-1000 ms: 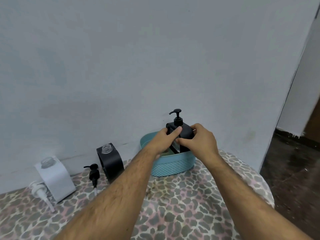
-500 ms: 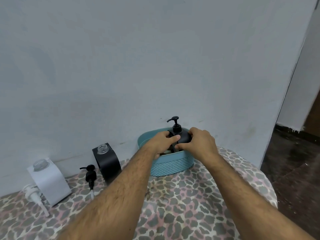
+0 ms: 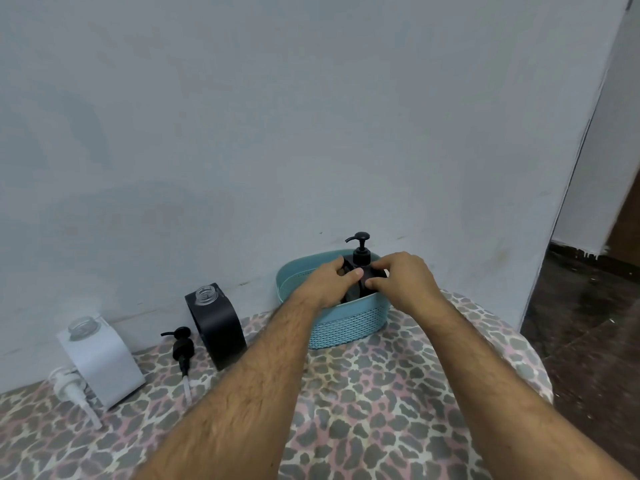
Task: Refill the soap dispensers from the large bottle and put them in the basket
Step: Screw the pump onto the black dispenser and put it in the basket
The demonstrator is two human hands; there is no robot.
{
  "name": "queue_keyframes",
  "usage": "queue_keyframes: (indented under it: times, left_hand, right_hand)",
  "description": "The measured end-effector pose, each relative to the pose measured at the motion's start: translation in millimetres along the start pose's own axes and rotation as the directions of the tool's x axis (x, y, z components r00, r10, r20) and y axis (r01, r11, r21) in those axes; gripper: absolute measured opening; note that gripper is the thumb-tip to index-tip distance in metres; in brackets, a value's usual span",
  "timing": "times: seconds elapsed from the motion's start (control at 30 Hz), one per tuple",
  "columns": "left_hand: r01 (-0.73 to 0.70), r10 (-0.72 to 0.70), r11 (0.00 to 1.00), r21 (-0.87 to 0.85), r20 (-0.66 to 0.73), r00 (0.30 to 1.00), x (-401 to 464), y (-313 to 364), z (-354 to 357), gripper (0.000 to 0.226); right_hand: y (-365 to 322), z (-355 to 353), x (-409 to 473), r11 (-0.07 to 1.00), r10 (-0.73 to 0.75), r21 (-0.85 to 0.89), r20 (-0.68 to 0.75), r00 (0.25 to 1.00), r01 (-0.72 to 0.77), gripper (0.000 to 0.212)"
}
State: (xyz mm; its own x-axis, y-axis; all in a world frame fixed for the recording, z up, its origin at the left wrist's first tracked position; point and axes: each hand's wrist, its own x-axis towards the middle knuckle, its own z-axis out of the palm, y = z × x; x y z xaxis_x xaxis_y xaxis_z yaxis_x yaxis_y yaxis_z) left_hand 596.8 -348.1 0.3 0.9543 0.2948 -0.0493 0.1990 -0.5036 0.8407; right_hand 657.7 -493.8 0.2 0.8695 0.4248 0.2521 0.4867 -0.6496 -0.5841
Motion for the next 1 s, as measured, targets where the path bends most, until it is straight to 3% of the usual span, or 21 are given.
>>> queue_keyframes:
  times: [0.23,0.37,0.47,0.63,0.8,1.0]
  left_hand:
    - [-0.005,0.004,1.0,-0.015,-0.067,0.998,-2.1,0.2,1.2,0.03]
    - [-0.084,0.15,0.973,0.213,-0.316,0.937,-20.9,10.7,6.3,0.026]
    - [-0.156,0.238,0.966,0.208,-0.473,0.848,-44.3,17.9,5.2,0.035]
    - [-0.165,0.301,0.935,0.313,-0.461,0.835,-97.7,11.2,-10.6,0.044]
    - [-0.093,0.266,0.923,0.372,-0.447,0.854,-171.3,-23.0,-29.8,0.047]
    - [0.01,0.182,0.938,0.348,-0.515,0.838,-272.1,-63.4,-49.4,0.051]
  right_hand:
    - [-3.2,-0.3,-2.4,1.0,0.014,0.012,-0.012,1.0,-0.014,0.026]
    - [-6.3,-1.1,-12.9,0.999,-0.024,0.032,-0.09,0.996,0.027,0.021]
    - [-12.5,-7.4,-28.7,0.996,-0.03,0.07,-0.218,0.975,0.046,0.022]
    - [-29.2,-17.6,-61.3,0.984,-0.112,0.093,-0.35,0.93,0.154,0.017]
    - [-58.8,-9.4,-97.6,0.966,-0.215,0.074,-0.306,0.927,0.249,0.012]
    - [-112.6,23.8,-167.8,0.94,-0.284,0.158,-0.121,0.951,0.301,0.029]
